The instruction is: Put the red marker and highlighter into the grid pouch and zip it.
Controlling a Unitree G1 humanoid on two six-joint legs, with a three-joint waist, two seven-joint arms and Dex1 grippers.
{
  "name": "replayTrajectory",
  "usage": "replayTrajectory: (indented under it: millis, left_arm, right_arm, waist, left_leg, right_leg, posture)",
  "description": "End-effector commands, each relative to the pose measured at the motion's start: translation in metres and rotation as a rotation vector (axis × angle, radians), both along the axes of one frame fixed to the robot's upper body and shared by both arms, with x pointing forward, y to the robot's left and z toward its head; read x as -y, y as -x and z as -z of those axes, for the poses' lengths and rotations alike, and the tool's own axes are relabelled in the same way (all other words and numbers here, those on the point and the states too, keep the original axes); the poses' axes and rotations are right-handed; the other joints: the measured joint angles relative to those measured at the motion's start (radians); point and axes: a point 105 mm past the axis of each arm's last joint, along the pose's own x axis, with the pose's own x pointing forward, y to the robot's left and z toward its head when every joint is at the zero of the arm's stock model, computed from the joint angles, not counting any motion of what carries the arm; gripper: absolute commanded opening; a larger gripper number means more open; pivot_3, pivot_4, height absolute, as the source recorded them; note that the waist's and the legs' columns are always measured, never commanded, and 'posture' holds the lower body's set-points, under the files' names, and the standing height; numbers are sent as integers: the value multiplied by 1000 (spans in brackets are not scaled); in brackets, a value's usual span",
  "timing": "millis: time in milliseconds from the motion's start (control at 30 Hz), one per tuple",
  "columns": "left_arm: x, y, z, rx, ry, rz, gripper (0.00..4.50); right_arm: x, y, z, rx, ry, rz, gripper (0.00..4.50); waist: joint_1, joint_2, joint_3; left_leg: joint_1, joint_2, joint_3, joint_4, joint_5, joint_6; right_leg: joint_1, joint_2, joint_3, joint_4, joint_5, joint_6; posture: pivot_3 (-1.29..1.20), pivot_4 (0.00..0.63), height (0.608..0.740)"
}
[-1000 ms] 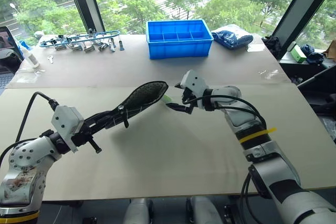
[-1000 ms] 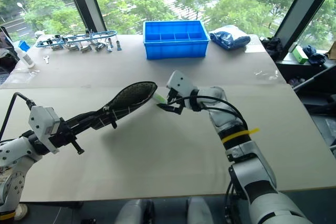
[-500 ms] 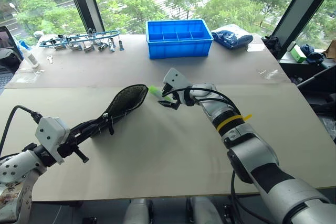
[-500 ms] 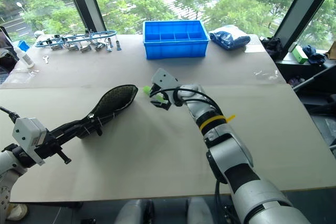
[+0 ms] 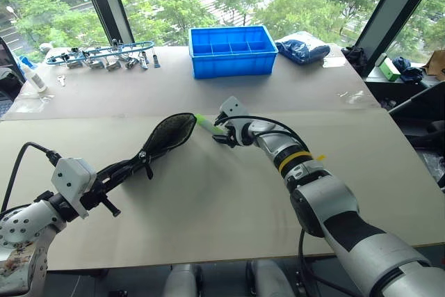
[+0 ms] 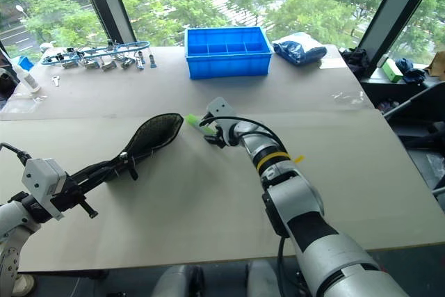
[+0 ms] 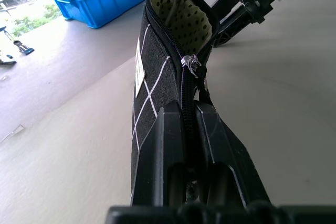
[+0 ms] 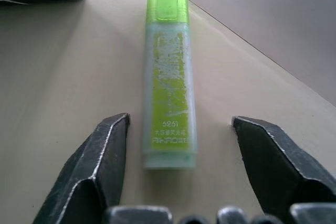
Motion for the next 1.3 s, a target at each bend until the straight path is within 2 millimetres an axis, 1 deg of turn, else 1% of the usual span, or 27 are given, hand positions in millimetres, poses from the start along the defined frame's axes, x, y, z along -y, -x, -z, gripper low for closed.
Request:
replayTrajectory:
  millis: [33,67,100,167,267,300,333,367,433,467,533,600,633,733,833,900,933,1000,1100,1200,1300]
  left_arm:
    - [2,-2,-6,42,-16,15,0]
    - [2,-3,-6,43,-15,17,0]
    - [2,-3,-6,44,-15,20,0]
    - [4,-4,-5,45,-14,28,0]
    - [7,-7,-4,44,-12,46,0]
    - [9,-8,-4,42,-10,58,0]
    - [11,-9,-3,39,-9,72,0]
    - [13,-10,-2,37,-7,81,0]
    - [20,-13,0,31,-5,115,0]
    - [23,-14,0,30,-1,129,0]
    - [30,-17,1,26,0,159,0]
    - [35,-19,2,21,1,185,0]
    - [37,-20,2,20,3,195,0]
    - [41,-23,2,17,5,220,0]
    - [45,-25,2,17,7,240,0]
    - [47,-26,2,19,9,250,0]
    - [49,-27,1,20,12,256,0]
    - [51,-27,1,21,14,265,0]
    - [54,-29,0,22,21,278,0]
    - [59,-29,1,21,25,292,0]
    - [62,-29,1,22,29,303,0]
  right_arm:
    - [16,-3,0,-22,-5,33,1651]
    - [18,-3,0,-24,-6,34,1291]
    - [20,-3,0,-25,-6,35,1059]
    - [26,-4,-1,-23,-6,39,983]
    - [44,-8,-10,-9,-25,81,983]
    - [51,-11,-22,51,-40,77,983]
    - [56,-10,-37,116,-57,46,983]
    - [59,-9,-46,161,-65,22,983]
    - [70,0,-77,320,-50,-43,983]
    - [74,5,-89,388,-28,-74,983]
    - [76,24,-111,533,40,-185,983]
    - [79,48,-120,635,164,-331,983]
    - [81,58,-123,679,229,-384,983]
    - [91,76,-129,730,387,-491,983]
    - [97,84,-137,779,505,-539,983]
    - [97,86,-140,810,565,-558,983]
    - [95,87,-139,837,616,-577,983]
    - [90,90,-136,861,666,-612,983]
    - [80,90,-129,886,704,-634,983]
    - [74,94,-119,898,743,-680,983]
    - [68,97,-113,912,762,-712,983]
  waist:
    - [1,0,0]
    - [0,0,0]
    - [0,0,0]
    - [-1,0,0]
    - [2,0,0]
    - [3,0,0]
    - [6,0,0]
    - [9,0,0]
    - [11,0,0]
    - [12,1,1]
    - [12,1,1]
    - [9,2,1]
    - [8,2,1]
    - [6,1,1]
    - [8,1,1]
    - [11,1,1]
    - [12,1,1]
    - [15,1,1]
    - [20,1,1]
    - [25,1,1]
    - [29,1,1]
  left_leg:
    - [0,0,0,0,0,0]
    - [0,0,-1,0,0,0]
    - [0,0,-1,0,0,0]
    - [0,0,-1,0,0,0]
    - [0,0,-1,0,0,0]
    - [0,0,-1,0,0,0]
    - [0,0,-1,0,0,0]
    - [-1,-1,-1,0,0,0]
    - [-2,-1,-1,0,0,1]
    - [-2,-1,-1,0,-1,1]
    - [-3,-1,0,0,-1,2]
    - [-3,-1,0,0,-1,2]
    - [-2,0,0,0,-1,2]
    - [-1,0,1,0,-2,3]
    - [0,0,1,1,-2,3]
    - [0,0,2,1,-2,3]
    - [0,0,2,1,-2,3]
    - [0,-1,2,1,-2,3]
    - [0,-1,4,1,-2,3]
    - [0,-1,6,2,-2,3]
    - [-1,-1,8,2,-1,3]
  right_leg:
    - [0,0,0,0,0,0]
    - [0,0,0,0,0,0]
    - [0,0,0,0,0,0]
    - [0,0,0,0,0,0]
    - [0,0,0,0,0,0]
    - [0,0,0,0,0,0]
    - [0,-1,0,0,0,0]
    - [0,-1,0,-1,0,0]
    - [-1,-1,0,-1,0,1]
    - [-1,-1,0,-1,0,1]
    - [-2,-1,1,-1,0,1]
    - [-2,0,1,-2,0,1]
    - [-2,1,1,-2,0,1]
    - [-1,1,1,-2,0,1]
    - [0,1,2,-2,0,1]
    - [0,1,2,-2,0,1]
    - [0,1,2,-2,0,1]
    - [0,1,2,-2,0,1]
    - [0,1,2,-2,0,1]
    - [0,1,2,-2,0,1]
    - [0,1,1,-2,0,1]
  posture:
    - [0,150,740]
    - [0,150,740]
    - [0,150,740]
    - [0,150,740]
    - [0,150,740]
    - [0,150,740]
    - [0,150,740]
    - [0,150,740]
    - [0,150,740]
    - [0,150,740]
    - [0,150,740]
    - [0,150,740]
    - [0,150,740]
    - [0,150,740]
    - [0,150,740]
    - [0,150,740]
    - [0,150,740]
    - [0,150,740]
    - [0,150,740]
    - [0,150,740]
    - [0,150,740]
